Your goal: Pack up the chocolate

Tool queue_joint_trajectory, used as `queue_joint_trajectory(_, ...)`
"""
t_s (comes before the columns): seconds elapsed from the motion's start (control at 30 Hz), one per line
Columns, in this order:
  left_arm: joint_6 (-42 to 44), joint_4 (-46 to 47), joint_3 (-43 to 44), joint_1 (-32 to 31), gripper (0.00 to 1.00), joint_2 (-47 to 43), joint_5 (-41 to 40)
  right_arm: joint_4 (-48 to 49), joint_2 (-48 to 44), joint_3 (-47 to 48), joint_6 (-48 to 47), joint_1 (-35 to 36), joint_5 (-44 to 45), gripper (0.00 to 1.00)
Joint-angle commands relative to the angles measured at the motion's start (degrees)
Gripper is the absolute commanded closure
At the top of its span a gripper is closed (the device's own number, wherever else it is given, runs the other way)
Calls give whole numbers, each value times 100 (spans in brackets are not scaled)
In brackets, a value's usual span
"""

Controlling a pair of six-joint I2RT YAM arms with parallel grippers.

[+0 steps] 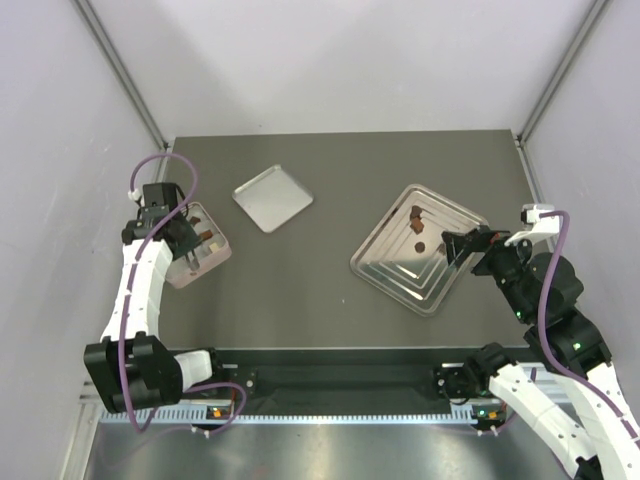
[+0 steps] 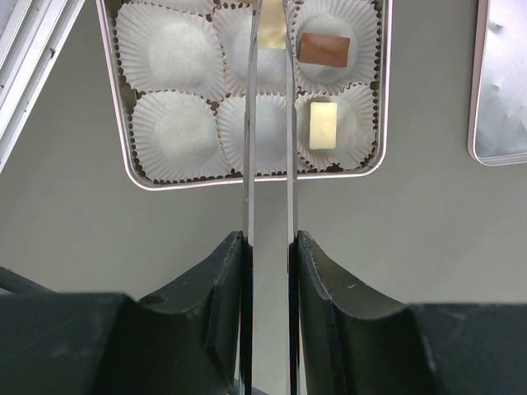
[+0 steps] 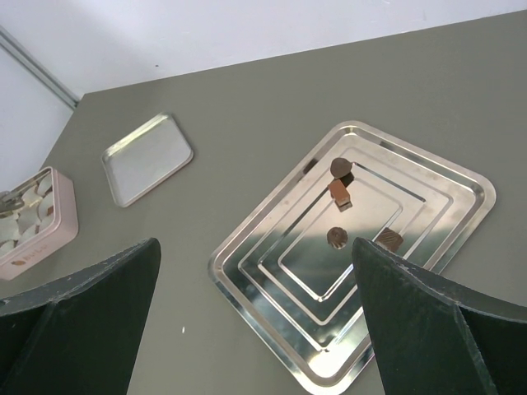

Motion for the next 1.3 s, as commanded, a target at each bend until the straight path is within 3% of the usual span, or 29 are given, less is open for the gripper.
queue_joint_trajectory(0.0,62,40,-94,34,66,-162,-55,288,21,20,-1,-5,-45,0)
queue_joint_trajectory(0.3,45,110,-234,34,66,-109,-37,270,-5,29,-1,-5,-44,0)
queue_joint_trajectory(0.5,53,154,-182,34,55,-74,-46,279,4,29,16,-5,-44,1)
queue_joint_trajectory(0.73,62,-47,152,34,53,14,94,244,12,64,16,-13,-36,0)
queue_joint_trajectory(0.97,141,92,951,-123,54,-144,1708,200,47,143,60,-5,-44,0)
queue_joint_trajectory(1.1,27,330,1329,-1053,54,48,1652,104,74,196,25,-5,52,0)
queue_joint_trajectory(1.13,-43,469,1461,-1613,54,110,1546,77,91,214,16,-5,87,1)
queue_joint_trajectory(1.27,-201,1057,1663,-2881,54,514,1351,-37,109,301,16,-5,210,0)
